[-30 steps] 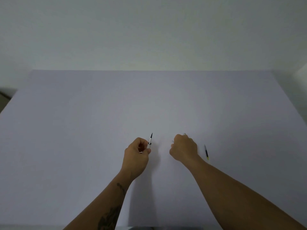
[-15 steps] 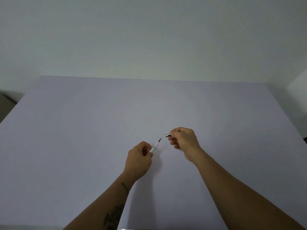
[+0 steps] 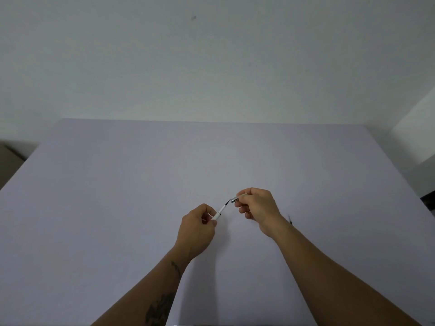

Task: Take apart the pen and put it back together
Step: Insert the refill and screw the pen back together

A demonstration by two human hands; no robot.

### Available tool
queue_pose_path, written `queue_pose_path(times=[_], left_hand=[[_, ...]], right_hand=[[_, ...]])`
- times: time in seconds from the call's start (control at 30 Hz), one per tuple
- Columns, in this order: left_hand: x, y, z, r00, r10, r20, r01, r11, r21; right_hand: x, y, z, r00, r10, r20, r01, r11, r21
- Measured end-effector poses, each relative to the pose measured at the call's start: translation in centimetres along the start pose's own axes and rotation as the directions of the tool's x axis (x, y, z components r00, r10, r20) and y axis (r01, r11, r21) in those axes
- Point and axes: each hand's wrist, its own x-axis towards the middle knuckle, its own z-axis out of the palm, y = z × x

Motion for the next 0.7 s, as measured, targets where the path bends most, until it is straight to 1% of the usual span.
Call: queue_pose_path(times=[0.1,0.23,0.37,0.57,0.7], left_hand=[[-0.2,-0.3,-0.3,1.000,-0.003,0.003,0.003,1.000,0.003],[-0.4,-0.5,-0.5,1.000,-0.004,0.008,0.004,1.000,0.000],[-0.5,-0.7,-0.7,1.000,0.000,0.011,0.000,1.000,0.003],[-0.7,-0.5,-1.2,1.000,0.016,-0.005,-0.016,0.999,0.030],[-0.7,-0.7,-1.9,1.000,-0.013,-0.003,0.013,1.000,-0.016]], right_hand=[[-0.3,0.0,0.3,1.000,-0.004,-0.021,0.004,1.000,0.006],[-0.6,0.1,0.6,1.000,-0.008,-0.017,0.008,1.000,-0.010],[-0.8,0.2,1.1,0.999,-0.035,-0.021,0.034,0.996,-0.081],[-1.8,0.0,1.6,0.993,-0.060,0.103,0.086,0.957,-0.277],[-1.9,-0.3,1.3,0.987,-0.087,0.132,0.121,0.953,-0.278]])
